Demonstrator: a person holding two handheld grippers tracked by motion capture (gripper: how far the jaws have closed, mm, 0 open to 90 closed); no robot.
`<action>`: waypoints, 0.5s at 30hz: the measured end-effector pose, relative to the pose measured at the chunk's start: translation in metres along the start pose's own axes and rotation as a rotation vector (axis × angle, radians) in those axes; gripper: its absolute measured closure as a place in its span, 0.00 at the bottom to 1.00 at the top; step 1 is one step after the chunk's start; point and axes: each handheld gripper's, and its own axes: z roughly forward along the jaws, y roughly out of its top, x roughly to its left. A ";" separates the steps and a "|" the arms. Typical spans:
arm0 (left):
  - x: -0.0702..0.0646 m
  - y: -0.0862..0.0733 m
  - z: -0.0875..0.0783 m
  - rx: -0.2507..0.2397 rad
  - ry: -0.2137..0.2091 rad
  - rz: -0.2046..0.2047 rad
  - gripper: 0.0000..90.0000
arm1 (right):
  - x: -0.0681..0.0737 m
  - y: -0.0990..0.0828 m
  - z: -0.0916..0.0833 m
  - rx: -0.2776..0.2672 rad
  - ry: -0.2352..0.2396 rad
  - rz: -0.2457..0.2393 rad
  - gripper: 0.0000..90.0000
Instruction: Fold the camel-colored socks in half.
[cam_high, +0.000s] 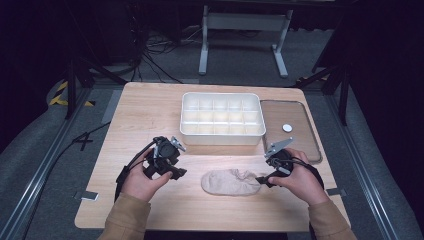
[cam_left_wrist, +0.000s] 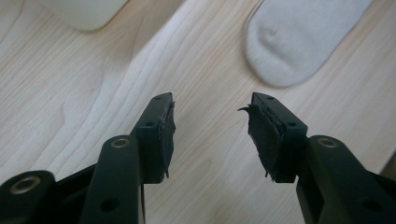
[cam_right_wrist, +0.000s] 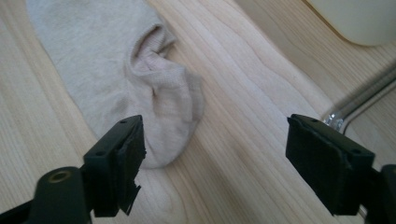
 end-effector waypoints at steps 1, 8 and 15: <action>-0.001 0.000 -0.003 -0.028 0.007 -0.008 0.56 | 0.001 0.000 0.000 -0.003 0.001 -0.012 0.23; 0.000 0.004 0.001 0.004 -0.004 -0.041 0.58 | 0.005 0.000 -0.001 -0.002 0.005 -0.088 0.42; -0.006 0.010 0.004 0.019 -0.009 -0.019 0.55 | 0.007 -0.001 -0.006 -0.109 0.002 -0.078 0.51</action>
